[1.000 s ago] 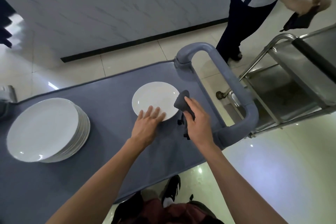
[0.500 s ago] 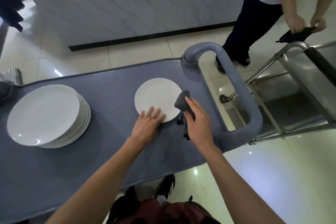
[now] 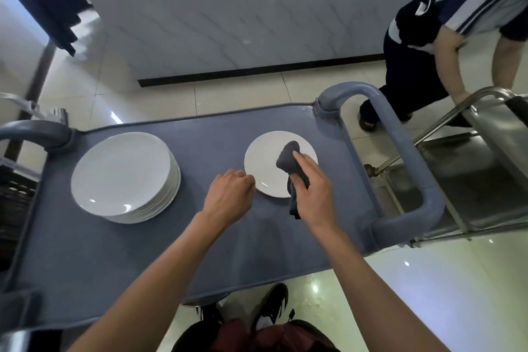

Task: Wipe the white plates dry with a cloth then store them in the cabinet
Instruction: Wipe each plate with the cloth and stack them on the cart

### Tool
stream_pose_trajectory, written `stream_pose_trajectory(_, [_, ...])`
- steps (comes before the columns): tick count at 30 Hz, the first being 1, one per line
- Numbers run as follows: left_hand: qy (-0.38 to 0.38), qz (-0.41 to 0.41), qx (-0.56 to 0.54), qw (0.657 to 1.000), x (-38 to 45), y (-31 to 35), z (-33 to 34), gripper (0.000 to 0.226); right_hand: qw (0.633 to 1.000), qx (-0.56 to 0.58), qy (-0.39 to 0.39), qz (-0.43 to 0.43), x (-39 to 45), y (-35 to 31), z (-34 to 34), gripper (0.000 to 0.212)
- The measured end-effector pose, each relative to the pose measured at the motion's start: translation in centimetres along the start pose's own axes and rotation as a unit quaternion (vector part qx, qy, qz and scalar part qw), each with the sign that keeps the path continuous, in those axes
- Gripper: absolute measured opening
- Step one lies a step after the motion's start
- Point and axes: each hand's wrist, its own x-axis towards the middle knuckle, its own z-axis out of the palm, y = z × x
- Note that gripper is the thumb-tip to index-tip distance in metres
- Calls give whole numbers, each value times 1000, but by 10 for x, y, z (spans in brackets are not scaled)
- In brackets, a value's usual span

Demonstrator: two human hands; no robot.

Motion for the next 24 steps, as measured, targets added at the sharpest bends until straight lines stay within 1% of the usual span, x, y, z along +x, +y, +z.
stream_pose_trajectory(10, [91, -65, -27, 993, -42, -73, -77, 25, 997, -16, -10, -75, 7, -68, 74, 47])
stream_pose_trajectory(16, [123, -154, -38, 980, -80, -136, -102, 23, 994, 6, -59, -90, 5, -114, 122, 46])
stream_pose_trajectory(19, [152, -205, -49, 966, -96, -171, -115, 26, 991, 19, -79, -110, 9, -139, 146, 45])
stream_pose_trajectory(24, [181, -314, -93, 927, -122, -220, -130, 34, 981, 38, -104, -160, 8, -175, 186, 44])
